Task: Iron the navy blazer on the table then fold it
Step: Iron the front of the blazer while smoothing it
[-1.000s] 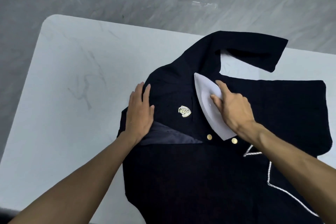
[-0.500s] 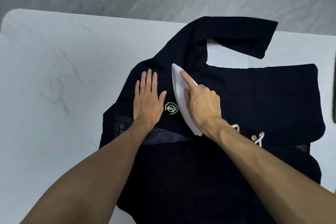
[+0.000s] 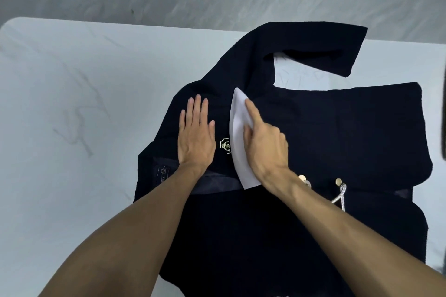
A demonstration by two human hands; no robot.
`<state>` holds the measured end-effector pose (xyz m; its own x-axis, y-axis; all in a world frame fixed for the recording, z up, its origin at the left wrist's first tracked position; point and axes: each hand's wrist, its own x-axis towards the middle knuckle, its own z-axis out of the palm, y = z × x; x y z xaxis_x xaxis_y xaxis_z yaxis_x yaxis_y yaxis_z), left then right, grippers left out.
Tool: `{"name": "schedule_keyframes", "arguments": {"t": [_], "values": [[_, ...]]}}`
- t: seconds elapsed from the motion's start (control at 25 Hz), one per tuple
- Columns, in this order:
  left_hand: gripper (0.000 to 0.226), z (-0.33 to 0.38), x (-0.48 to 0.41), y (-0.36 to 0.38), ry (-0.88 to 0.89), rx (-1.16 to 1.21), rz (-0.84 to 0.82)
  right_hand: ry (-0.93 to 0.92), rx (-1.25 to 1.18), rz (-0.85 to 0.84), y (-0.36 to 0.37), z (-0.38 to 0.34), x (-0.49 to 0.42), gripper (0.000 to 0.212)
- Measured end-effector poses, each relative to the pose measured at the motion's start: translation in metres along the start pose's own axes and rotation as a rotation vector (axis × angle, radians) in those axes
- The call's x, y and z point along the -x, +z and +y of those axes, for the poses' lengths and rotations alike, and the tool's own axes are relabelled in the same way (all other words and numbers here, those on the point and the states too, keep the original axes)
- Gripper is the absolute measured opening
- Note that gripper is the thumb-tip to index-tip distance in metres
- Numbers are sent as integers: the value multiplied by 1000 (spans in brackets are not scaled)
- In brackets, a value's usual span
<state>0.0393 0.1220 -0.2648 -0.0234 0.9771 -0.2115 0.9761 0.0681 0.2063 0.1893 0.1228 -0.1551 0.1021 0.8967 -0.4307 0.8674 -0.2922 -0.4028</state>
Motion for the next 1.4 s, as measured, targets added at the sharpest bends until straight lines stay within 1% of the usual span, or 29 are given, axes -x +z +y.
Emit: {"name": "schedule_keyframes", "arguments": {"t": [0.12, 0.24, 0.28, 0.32, 0.36, 0.4, 0.48, 0.52, 0.56, 0.6, 0.64, 0.72, 0.8, 0.92, 1.0, 1.08, 1.12, 1.2, 1.24, 1.28, 1.36, 1.4], "values": [[54, 1, 0, 1, 7, 37, 26, 29, 79, 41, 16, 2, 6, 63], [53, -1, 0, 2, 21, 77, 65, 88, 102, 58, 9, 15, 8, 61], [51, -1, -1, 2, 32, 106, 80, 80, 104, 58, 5, 18, 10, 60], [49, -2, -2, 2, 44, 169, 105, 39, 96, 45, 0, 22, 13, 60], [47, -3, -2, 2, 44, 287, 132, -35, 80, 11, -6, 24, 18, 59], [46, -4, -1, -2, 18, 466, 159, -125, 70, -43, -12, 26, 24, 58], [53, -18, 2, -13, -130, 827, 223, -322, 152, -183, -17, 23, 38, 54], [57, -30, 3, -18, -190, 895, 246, -407, 244, -235, -15, 21, 43, 52], [59, -42, 4, -24, -202, 881, 249, -477, 340, -266, -11, 18, 46, 51], [58, -52, 7, -29, -161, 813, 230, -530, 418, -283, -4, 15, 48, 52], [56, -62, 10, -34, -82, 723, 180, -564, 468, -294, 3, 11, 50, 52], [47, -73, 15, -35, 91, 528, 45, -589, 506, -295, 15, 6, 51, 51], [43, -78, 16, -28, 191, 337, -19, -584, 506, -269, 23, 10, 51, 51], [47, -78, 12, -22, 217, 176, -23, -551, 530, -223, 19, 31, 57, 53], [47, -76, 12, -21, 215, 103, -15, -497, 516, -258, 6, 48, 60, 53], [44, -68, 16, -24, 198, 59, 26, -429, 504, -286, -11, 66, 67, 51], [43, -61, 18, -26, 152, 79, 53, -374, 448, -274, -20, 73, 69, 51], [42, -38, 20, -31, 63, 154, 112, -210, 199, -152, -34, 80, 68, 52], [42, -24, 19, -31, 71, 184, 132, -113, 51, -76, -39, 79, 61, 53], [42, -9, 17, -28, 107, 206, 138, -56, -63, -9, -42, 75, 49, 54], [47, 18, 10, -16, 151, 236, 108, -31, -171, 72, -43, 57, 18, 56], [49, 27, 7, -9, 131, 259, 92, -49, -184, 96, -41, 44, 4, 57]]}}
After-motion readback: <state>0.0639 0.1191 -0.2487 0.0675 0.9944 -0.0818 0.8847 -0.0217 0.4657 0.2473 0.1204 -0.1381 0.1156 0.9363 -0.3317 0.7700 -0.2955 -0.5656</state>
